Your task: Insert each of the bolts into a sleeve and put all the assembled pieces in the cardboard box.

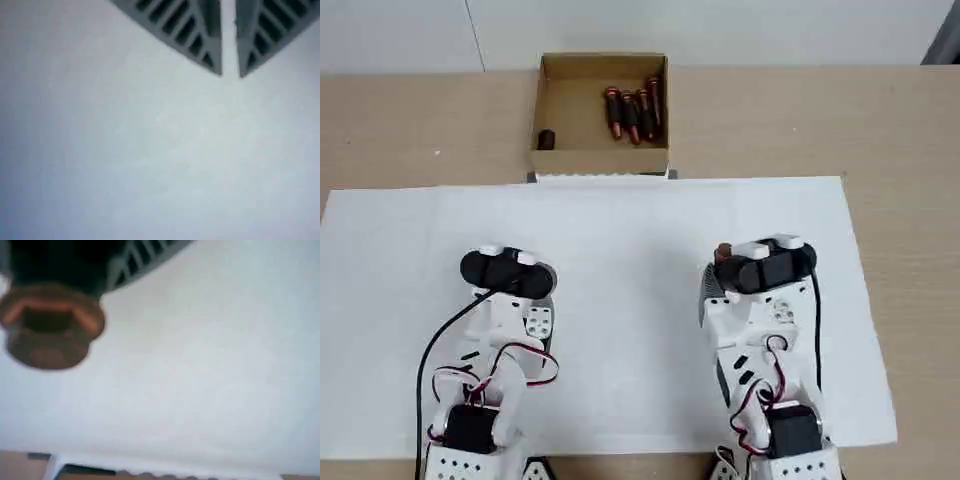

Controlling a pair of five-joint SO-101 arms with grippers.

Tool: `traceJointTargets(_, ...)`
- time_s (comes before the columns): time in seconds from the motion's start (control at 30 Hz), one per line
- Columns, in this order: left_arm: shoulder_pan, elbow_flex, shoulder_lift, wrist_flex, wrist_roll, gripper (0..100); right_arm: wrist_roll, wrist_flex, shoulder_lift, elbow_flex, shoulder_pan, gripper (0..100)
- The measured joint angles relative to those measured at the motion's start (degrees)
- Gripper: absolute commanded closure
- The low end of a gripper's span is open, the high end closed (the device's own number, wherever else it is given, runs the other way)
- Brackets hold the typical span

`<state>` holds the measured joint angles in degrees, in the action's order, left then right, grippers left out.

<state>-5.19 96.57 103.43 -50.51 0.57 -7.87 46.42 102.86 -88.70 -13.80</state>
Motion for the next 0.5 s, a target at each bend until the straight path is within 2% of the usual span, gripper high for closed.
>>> traceJointTargets(0.27, 0.0, 0.0, 0.0, 0.0, 0.0, 99, -2.2, 0.88, -2.64, 8.62, -0.26, 99.6)
traceJointTargets(0.5, 0.0, 0.0, 0.0, 0.0, 0.0, 99, -6.15, 0.62, -23.65, 25.49, -0.09, 99.5)
